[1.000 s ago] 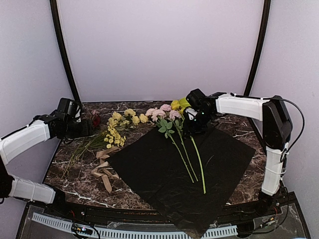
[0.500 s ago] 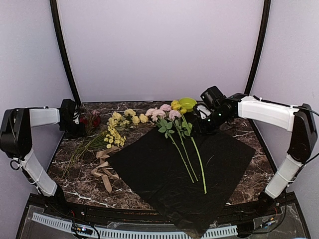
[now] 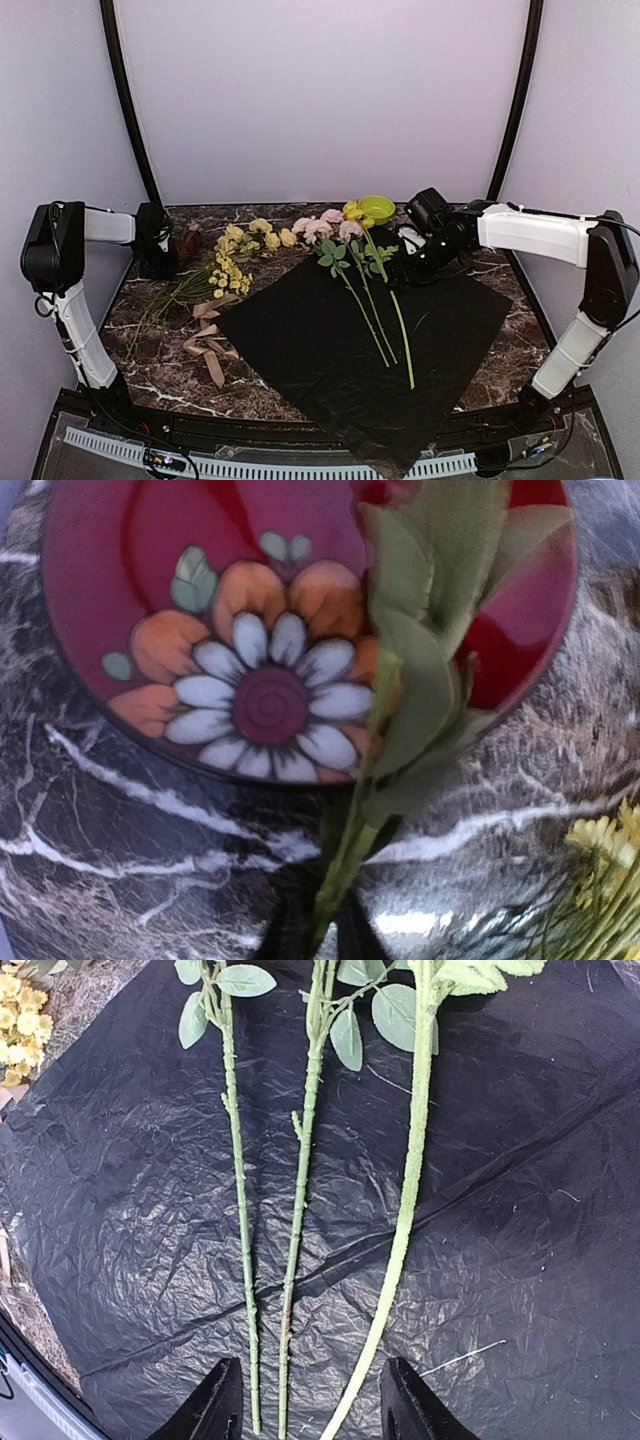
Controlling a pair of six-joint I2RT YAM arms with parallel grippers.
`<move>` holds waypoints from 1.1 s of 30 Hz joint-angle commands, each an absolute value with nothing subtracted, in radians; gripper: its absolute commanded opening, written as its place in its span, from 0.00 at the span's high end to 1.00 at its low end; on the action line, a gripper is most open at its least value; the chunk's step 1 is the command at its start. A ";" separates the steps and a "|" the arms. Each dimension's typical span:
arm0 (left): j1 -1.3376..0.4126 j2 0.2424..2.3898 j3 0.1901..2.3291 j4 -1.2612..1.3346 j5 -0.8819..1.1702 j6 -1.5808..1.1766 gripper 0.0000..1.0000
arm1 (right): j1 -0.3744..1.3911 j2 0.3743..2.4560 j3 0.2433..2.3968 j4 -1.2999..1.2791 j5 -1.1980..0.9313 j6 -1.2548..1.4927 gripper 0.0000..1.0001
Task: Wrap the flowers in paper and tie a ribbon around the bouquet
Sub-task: Pick up the fake flower from the corner of the board.
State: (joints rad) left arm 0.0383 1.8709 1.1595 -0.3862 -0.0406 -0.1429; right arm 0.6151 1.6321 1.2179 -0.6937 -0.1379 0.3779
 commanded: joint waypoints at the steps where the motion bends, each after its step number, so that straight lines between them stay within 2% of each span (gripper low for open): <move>1: 0.038 1.865 1.179 -0.374 -0.090 -0.136 1.00 | 0.621 1.601 1.200 -0.668 -0.142 0.373 0.53; 5: 0.038 1.781 1.162 -0.374 -0.096 -0.154 1.00 | 0.624 1.600 1.195 -0.670 -0.139 0.374 0.53; 10: 0.037 1.559 1.107 -0.313 -0.109 -0.153 1.00 | 0.626 1.565 1.201 -0.671 -0.137 0.379 0.53; 16: 0.028 1.282 1.067 -0.204 -0.182 -0.029 1.00 | 0.639 1.550 1.229 -0.673 -0.129 0.389 0.53; 21: 0.003 1.080 1.054 -0.132 -0.067 -0.020 1.00 | 0.661 1.537 1.260 -0.672 -0.129 0.388 0.53; 24: -0.083 0.933 0.997 0.033 -0.031 0.058 1.00 | 0.686 1.523 1.290 -0.662 -0.128 0.374 0.53; 27: -0.248 0.843 0.957 0.172 -0.204 0.241 1.00 | 0.732 1.508 1.321 -0.647 -0.123 0.352 0.53; 30: -0.336 0.851 1.017 0.124 -0.342 0.293 1.00 | 0.780 1.493 1.342 -0.614 -0.140 0.325 0.53; 33: -0.382 0.859 1.059 0.061 -0.298 0.264 1.00 | 0.827 1.481 1.358 -0.562 -0.170 0.300 0.52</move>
State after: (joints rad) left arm -0.3340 0.8391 1.0157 0.0586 -0.2310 0.2039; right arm 0.7723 1.5204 1.3155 -0.6518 -0.1387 0.3473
